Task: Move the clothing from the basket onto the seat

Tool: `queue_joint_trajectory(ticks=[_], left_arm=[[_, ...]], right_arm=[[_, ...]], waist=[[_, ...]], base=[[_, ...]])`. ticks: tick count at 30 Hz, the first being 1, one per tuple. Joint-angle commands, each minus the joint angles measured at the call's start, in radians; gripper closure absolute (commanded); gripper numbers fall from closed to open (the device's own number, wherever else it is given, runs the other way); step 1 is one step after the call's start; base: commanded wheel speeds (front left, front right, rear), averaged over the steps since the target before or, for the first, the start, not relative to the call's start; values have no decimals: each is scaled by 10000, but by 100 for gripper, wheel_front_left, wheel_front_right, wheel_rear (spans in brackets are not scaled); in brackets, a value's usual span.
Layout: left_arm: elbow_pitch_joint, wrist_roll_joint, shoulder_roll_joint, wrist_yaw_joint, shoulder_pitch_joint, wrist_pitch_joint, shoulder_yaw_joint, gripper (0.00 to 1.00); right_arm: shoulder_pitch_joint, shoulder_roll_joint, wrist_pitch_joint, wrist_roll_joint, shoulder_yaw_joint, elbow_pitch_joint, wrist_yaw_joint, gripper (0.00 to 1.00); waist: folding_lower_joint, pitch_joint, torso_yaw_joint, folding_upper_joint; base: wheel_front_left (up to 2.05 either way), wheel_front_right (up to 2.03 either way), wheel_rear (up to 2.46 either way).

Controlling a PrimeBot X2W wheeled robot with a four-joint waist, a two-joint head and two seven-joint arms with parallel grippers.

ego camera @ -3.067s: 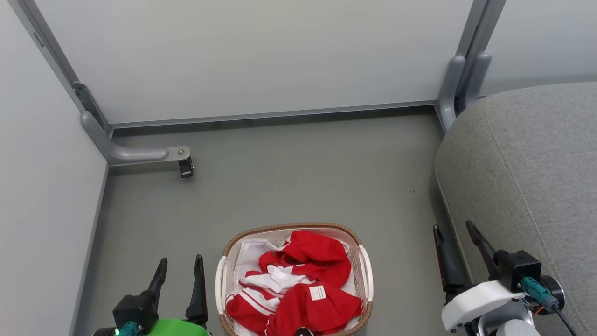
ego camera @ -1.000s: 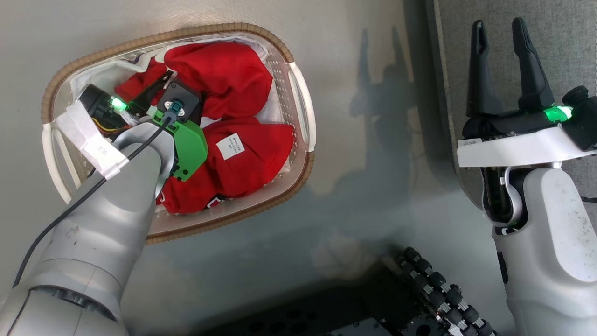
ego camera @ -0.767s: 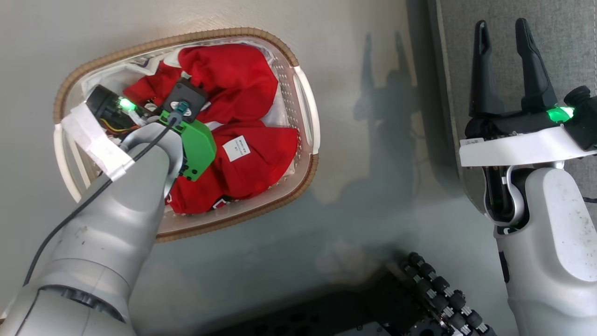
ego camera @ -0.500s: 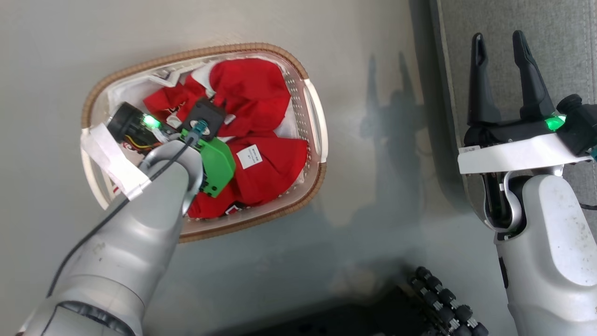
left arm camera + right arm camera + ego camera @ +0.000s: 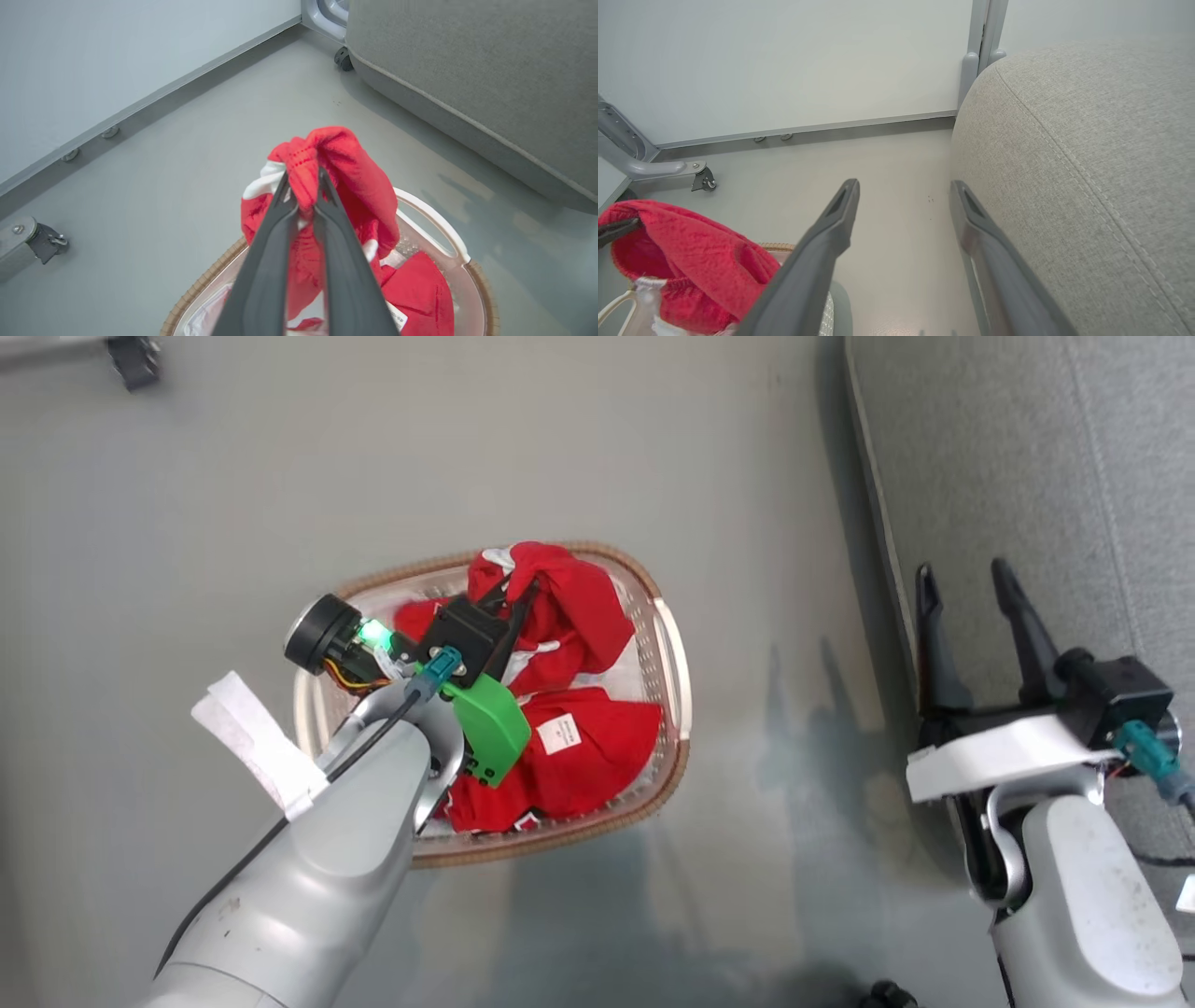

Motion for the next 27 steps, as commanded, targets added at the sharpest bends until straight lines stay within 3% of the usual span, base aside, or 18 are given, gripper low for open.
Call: queue_joint_trajectory(ticks=[1,13,27], left_arm=[[-217,-63,62,-34,223,-35,-100,100],[-1547,-1161,860,-32,-291,321,-1305,100],[-3397,-3059,1697,-21,-1716,1709,-1935,100]], right_arm=[[305,-48,-51,-73,46,76,-6,0],[1663,-46,-53,-209,431,558,-6,0],[1827,-45,-51,-241,992,562,-6,0]], waist=[[0,-1992,744,0],[0,-4738,704,0],[0,-5673,514,0]], base=[[0,0,0],[0,0,0],[0,0,0]])
